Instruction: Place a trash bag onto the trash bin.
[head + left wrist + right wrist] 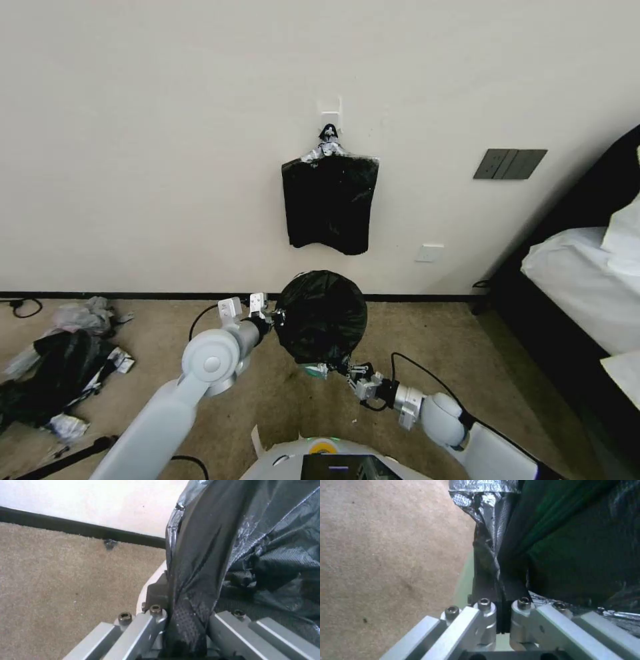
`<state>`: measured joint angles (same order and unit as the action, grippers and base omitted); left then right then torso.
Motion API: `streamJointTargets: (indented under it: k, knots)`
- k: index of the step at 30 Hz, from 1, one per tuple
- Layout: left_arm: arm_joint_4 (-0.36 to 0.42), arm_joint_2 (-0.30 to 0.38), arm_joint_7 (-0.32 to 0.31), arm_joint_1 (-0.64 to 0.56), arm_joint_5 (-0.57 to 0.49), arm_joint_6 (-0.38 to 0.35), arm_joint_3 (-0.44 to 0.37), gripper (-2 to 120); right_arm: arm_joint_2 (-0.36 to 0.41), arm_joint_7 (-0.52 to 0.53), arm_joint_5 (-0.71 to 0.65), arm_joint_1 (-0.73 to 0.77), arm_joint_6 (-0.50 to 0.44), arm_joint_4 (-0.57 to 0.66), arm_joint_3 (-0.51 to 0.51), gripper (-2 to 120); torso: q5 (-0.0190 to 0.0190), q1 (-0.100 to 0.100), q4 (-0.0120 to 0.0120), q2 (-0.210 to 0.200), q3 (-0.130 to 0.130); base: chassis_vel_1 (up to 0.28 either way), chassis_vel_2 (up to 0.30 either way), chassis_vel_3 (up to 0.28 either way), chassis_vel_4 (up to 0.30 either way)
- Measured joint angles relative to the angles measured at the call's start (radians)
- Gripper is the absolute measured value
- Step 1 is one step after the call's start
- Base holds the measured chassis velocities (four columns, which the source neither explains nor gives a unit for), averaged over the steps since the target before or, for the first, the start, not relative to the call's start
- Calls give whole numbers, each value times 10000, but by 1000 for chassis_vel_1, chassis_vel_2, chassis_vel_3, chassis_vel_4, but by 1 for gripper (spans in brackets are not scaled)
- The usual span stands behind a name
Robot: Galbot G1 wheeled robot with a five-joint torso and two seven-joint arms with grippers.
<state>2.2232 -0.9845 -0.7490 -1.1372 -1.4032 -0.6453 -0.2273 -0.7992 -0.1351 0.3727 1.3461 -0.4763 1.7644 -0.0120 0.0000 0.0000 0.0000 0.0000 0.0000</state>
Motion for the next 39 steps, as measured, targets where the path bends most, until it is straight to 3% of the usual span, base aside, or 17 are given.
streamJointTargets:
  k: [7,19,21,23,24,31,34,35,36,39]
  knots:
    - [-51,-55,0,63,18,16,-1,1,-36,16,49,87,-14,-61,-52,0,2,0,1,0,0,0,0,0,0]
    - [-665,-125,67,316,160,68,-46,1,122,455,-338,509,-13,404,-302,40,0,0,1,0,0,0,0,0,0]
    - [-867,-126,79,468,202,99,-50,1,233,461,-374,683,-111,498,-518,52,1,0,0,0,0,0,0,0,0]
    - [-918,-128,83,504,228,116,-50,1,260,461,-384,727,-138,514,-575,53,0,0,0,0,0,0,0,0,0]
    - [-1067,-129,118,603,343,218,-42,1,337,461,-450,858,-193,566,-718,62,0,0,0,0,0,0,0,0,0]
    - [-1441,-150,350,833,931,441,51,1,575,488,-1183,1518,-142,960,-1251,87,1,0,0,0,0,0,0,0,0]
    - [-1483,-173,470,802,1336,560,133,1,666,668,-2314,1904,289,1453,-1466,95,1,0,-1,0,0,0,0,0,0]
    - [-1485,-212,591,696,1814,701,224,1,742,880,-3410,2233,890,2100,-1633,99,2,0,-2,0,0,0,0,0,0]
    - [-1485,-212,591,696,1814,701,224,1,742,880,-3410,2233,890,2100,-1633,99,2,0,-2,0,0,0,0,0,0]
    - [-1451,-363,713,476,2598,923,457,1,832,1885,-5448,2582,2794,3846,-1647,89,-3,0,1,0,0,0,0,0,0]
